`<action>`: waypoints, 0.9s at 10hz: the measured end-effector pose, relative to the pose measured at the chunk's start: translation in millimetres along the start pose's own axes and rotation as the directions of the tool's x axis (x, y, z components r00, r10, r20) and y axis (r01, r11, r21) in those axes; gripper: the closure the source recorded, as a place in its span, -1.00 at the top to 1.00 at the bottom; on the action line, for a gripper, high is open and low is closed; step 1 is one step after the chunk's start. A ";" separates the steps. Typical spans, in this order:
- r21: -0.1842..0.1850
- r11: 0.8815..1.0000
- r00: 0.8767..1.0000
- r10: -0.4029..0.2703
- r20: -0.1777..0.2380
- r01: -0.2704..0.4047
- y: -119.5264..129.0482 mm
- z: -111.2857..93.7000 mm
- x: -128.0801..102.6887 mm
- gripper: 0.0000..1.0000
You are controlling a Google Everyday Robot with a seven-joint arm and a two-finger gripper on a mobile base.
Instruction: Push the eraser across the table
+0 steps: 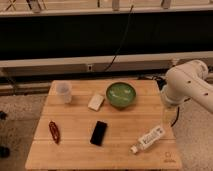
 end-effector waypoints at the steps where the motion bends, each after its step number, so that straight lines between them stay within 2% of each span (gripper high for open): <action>1: 0.000 1.000 1.000 0.000 0.000 0.000 0.1 0.1 0.1 0.60; 9: 0.001 1.000 1.000 -0.006 -0.002 0.006 1.1 0.5 -2.1 0.60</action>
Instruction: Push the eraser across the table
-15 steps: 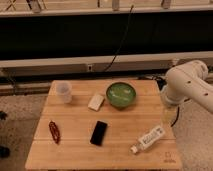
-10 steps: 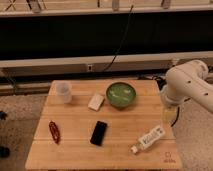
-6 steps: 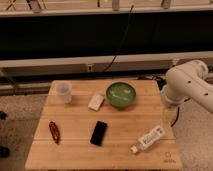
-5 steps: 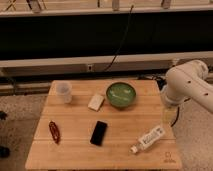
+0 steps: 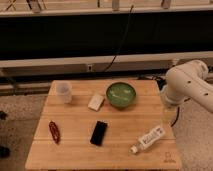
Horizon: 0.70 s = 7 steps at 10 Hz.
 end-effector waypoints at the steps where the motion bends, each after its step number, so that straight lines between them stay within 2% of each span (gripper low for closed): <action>1: 0.003 1.000 1.000 -0.013 -0.002 0.013 1.1 0.3 -6.7 0.60; 4: 0.011 0.998 0.998 -0.060 -0.003 0.060 2.9 0.8 -44.7 0.60; 7: 0.017 0.995 0.995 -0.097 -0.009 0.097 6.4 2.3 -54.9 0.60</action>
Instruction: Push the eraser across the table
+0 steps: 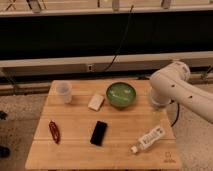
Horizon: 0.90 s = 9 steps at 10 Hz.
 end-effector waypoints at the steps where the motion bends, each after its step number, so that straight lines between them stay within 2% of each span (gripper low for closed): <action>1: 0.000 1.000 1.000 -0.019 -0.002 0.019 -0.1 2.2 -9.9 0.60; 4: -0.001 0.997 0.997 -0.078 -0.006 0.078 1.8 11.9 -48.9 0.60; 7: -0.006 0.993 0.993 -0.115 -0.011 0.115 5.3 25.6 -58.4 0.60; 9: -0.013 0.988 0.988 -0.157 -0.009 0.157 3.9 37.6 -80.0 0.60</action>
